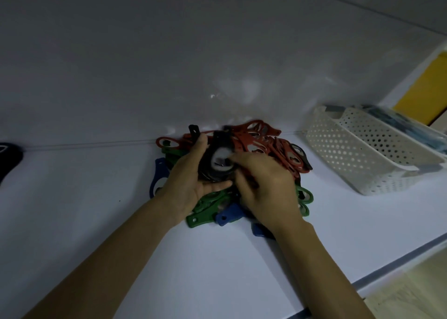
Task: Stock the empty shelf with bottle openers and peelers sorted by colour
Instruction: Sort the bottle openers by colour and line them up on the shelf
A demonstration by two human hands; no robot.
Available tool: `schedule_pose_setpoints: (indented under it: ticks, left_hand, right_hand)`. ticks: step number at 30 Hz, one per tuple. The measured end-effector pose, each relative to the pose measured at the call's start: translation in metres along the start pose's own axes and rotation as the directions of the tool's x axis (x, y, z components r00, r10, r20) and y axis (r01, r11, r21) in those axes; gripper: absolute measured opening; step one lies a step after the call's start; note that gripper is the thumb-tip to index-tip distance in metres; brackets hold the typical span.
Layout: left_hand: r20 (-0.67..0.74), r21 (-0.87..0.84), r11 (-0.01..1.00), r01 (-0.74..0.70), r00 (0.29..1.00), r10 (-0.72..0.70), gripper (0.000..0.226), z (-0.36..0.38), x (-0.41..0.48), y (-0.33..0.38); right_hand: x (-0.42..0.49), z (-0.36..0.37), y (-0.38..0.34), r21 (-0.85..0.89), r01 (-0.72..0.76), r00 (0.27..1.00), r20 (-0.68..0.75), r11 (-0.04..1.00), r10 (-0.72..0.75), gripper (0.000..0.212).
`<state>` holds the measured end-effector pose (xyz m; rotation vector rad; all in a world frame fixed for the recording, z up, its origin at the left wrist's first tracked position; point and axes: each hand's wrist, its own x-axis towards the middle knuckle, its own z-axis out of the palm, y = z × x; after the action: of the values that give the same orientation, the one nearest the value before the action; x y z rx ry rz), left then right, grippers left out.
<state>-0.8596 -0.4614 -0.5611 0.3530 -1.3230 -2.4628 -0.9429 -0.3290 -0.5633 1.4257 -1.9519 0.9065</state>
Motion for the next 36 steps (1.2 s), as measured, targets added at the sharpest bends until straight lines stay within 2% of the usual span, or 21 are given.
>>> schedule_pose_setpoints:
  ticks: [2,4,7,9,11,12,14,17,18,19,22,25,27,30,32,34,36]
  left_hand:
    - [-0.015,0.117,0.993,-0.024,1.0,0.026,0.044,-0.002,0.0,0.0]
    - [-0.025,0.175,0.984,-0.037,0.999,0.042,0.025,-0.003,0.001,-0.003]
    - [-0.036,0.214,0.976,-0.041,0.998,0.05,0.012,0.0,0.002,-0.008]
    - [-0.012,0.277,0.959,-0.066,0.997,0.072,0.012,0.003,0.002,-0.009]
    - [0.003,0.301,0.949,-0.092,0.995,0.096,0.013,0.002,0.002,-0.009]
    - [0.005,0.297,0.95,-0.1,0.995,0.103,0.013,0.001,0.002,-0.009]
    - [0.013,0.295,0.949,-0.11,0.994,0.111,0.013,0.0,0.002,-0.009]
    - [0.033,0.309,0.943,-0.124,0.992,0.12,0.021,0.001,0.001,-0.01]
    - [0.029,0.312,0.941,-0.13,0.991,0.128,0.023,0.001,0.001,-0.011]
    - [0.018,0.31,0.941,-0.136,0.99,0.137,0.022,0.002,0.002,-0.011]
    - [-0.024,0.265,0.955,-0.132,0.989,0.143,0.009,0.003,0.004,-0.011]
    - [-0.039,0.185,0.978,-0.101,0.993,0.11,0.012,0.004,0.005,-0.009]
    - [-0.053,0.136,0.987,-0.081,0.995,0.089,0.015,0.004,0.005,-0.008]
    - [-0.042,0.129,0.988,-0.086,0.995,0.093,0.015,0.003,0.004,-0.008]
    - [-0.02,0.133,0.986,-0.097,0.995,0.101,0.016,0.003,0.003,-0.008]
    - [-0.011,0.122,0.988,-0.099,0.995,0.101,0.016,0.002,0.003,-0.008]
    - [-0.013,0.12,0.988,-0.094,0.995,0.097,0.015,0.001,0.003,-0.008]
  right_hand:
    - [0.0,0.007,-0.002,0.07,0.049,0.991,0.122,0.996,-0.058,0.032]
    - [0.0,0.009,-0.002,0.143,-0.004,0.989,0.146,0.99,-0.017,0.037]
    - [0.002,0.003,0.002,0.211,-0.127,0.991,0.06,0.969,0.117,0.035]
    - [0.008,-0.006,0.012,0.215,-0.297,0.951,-0.018,0.93,0.308,0.034]
    - [0.018,-0.017,0.036,0.23,-0.494,0.851,-0.071,0.839,0.52,0.032]
    - [0.022,-0.022,0.054,0.18,-0.579,0.799,-0.067,0.795,0.597,0.03]
    - [0.026,-0.03,0.091,-0.06,-0.719,0.694,-0.011,0.692,0.72,0.033]
    - [0.017,-0.029,0.125,-0.32,-0.818,0.48,0.081,0.479,0.874,0.039]
    - [0.012,-0.026,0.128,-0.346,-0.821,0.454,0.087,0.454,0.887,0.036]
    - [0.008,-0.024,0.129,-0.342,-0.819,0.465,0.076,0.461,0.882,0.032]
    - [0.003,-0.017,0.124,-0.211,-0.787,0.584,0.044,0.579,0.811,0.027]
    - [0.005,-0.011,0.118,-0.143,-0.75,0.648,0.037,0.646,0.761,0.025]
    - [0.004,-0.01,0.118,-0.09,-0.761,0.642,0.033,0.642,0.766,0.025]
    - [0.002,-0.013,0.119,0.138,-0.802,0.593,0.066,0.581,0.803,0.021]
    - [0.004,-0.013,0.115,0.23,-0.778,0.609,0.044,0.585,0.792,0.016]
    - [0.007,-0.013,0.108,0.277,-0.702,0.676,-0.033,0.656,0.736,0.014]
    - [0.011,-0.015,0.099,0.238,-0.595,0.767,-0.116,0.768,0.631,0.014]
